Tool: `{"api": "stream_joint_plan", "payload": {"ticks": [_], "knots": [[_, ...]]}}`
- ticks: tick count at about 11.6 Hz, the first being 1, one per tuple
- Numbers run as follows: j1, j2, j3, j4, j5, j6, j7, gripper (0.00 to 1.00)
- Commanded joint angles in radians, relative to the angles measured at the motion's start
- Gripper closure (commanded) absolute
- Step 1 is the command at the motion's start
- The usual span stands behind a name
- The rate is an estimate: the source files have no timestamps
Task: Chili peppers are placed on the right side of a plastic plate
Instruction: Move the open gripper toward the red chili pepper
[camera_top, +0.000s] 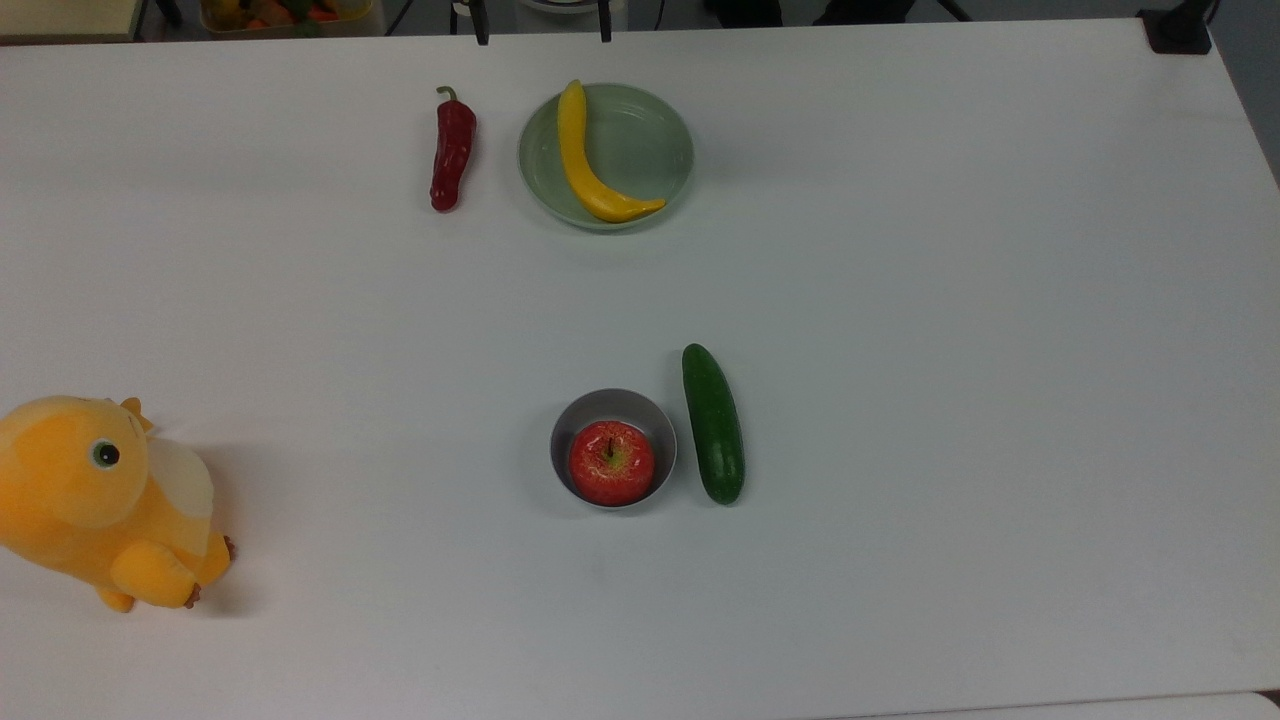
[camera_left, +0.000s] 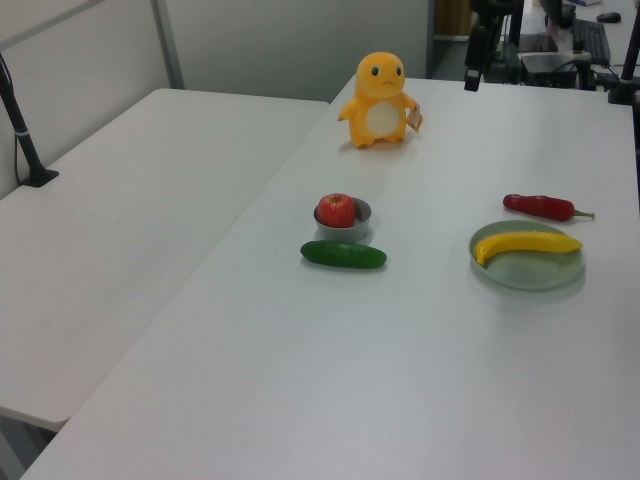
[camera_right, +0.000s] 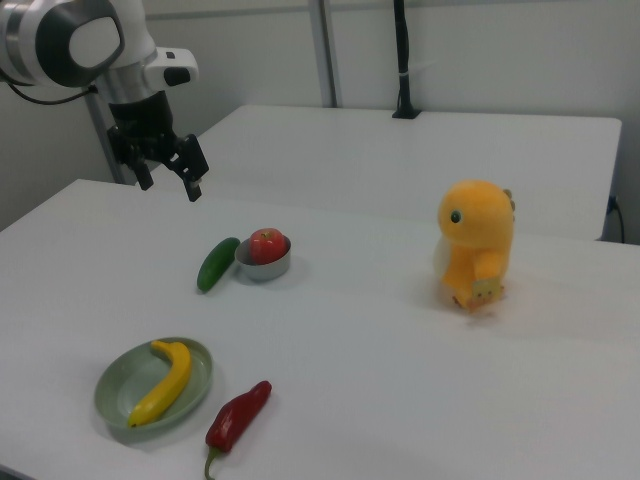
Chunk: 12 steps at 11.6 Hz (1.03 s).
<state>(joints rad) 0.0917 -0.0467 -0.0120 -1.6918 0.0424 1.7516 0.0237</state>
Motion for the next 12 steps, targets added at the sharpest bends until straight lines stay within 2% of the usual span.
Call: {"api": "stream_joint_plan", "payload": {"ticks": [1, 9, 12], "knots": [[0.003, -0.015, -0.006, -0.025, 0.02, 0.002, -0.027, 0.0], [-0.004, -0.013, -0.008, -0.023, 0.019, -0.02, -0.028, 0.0], [-0.059, 0.013, -0.01, -0.037, 0.01, -0.009, -0.045, 0.0]]}}
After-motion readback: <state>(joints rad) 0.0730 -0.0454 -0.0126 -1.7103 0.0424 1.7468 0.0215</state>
